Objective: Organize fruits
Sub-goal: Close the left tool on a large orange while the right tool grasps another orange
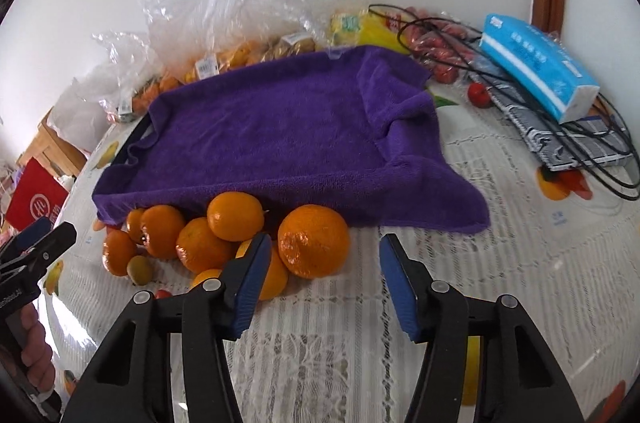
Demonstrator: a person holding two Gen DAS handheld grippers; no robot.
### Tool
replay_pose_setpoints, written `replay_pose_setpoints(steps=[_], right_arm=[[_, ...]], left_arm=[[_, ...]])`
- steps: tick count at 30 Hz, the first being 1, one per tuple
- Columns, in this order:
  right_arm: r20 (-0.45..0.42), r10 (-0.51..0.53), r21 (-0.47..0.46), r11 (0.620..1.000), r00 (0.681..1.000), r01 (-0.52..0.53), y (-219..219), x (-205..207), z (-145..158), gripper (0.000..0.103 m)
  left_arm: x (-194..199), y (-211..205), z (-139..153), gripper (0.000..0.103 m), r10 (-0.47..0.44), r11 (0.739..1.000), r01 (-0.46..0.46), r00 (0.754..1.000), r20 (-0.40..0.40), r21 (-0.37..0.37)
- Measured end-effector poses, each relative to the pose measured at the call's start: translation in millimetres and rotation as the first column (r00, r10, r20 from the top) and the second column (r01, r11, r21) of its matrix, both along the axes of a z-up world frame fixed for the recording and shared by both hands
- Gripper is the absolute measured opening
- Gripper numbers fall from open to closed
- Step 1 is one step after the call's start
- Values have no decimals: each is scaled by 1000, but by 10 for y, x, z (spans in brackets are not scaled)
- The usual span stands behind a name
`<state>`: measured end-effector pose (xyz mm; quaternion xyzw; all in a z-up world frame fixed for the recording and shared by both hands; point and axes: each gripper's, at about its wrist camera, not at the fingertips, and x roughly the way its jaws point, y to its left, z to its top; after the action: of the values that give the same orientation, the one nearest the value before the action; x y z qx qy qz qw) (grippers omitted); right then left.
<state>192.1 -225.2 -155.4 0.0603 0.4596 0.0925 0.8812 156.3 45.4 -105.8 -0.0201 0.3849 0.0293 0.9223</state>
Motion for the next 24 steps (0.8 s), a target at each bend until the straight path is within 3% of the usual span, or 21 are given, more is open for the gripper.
replay_pose_setpoints(steps=[6, 8, 12, 19, 21, 24], right_arm=[[-55, 12, 83, 997, 998, -8, -54, 195, -164, 53], [-59, 32, 86, 996, 998, -27, -47, 218, -190, 43], [-45, 51, 80, 996, 998, -48, -49, 204, -189, 43], [32, -6, -97, 995, 999, 9, -83, 122, -147, 43], [18, 0, -101, 995, 1000, 1, -77, 134, -194, 43], [26, -2, -100, 995, 1000, 5, -105, 136, -227, 43]], left_arm=[[111, 46, -138, 102, -8, 998, 7, 1000, -21, -55], [134, 52, -183, 102, -17, 997, 14, 999, -33, -79], [157, 24, -243, 99, -40, 995, 35, 998, -54, -92], [226, -86, -362, 92, -72, 994, 64, 992, -100, -83], [263, -117, -404, 85, -81, 993, 70, 990, -118, -93], [299, -173, -480, 66, -110, 989, 95, 983, -145, -110]])
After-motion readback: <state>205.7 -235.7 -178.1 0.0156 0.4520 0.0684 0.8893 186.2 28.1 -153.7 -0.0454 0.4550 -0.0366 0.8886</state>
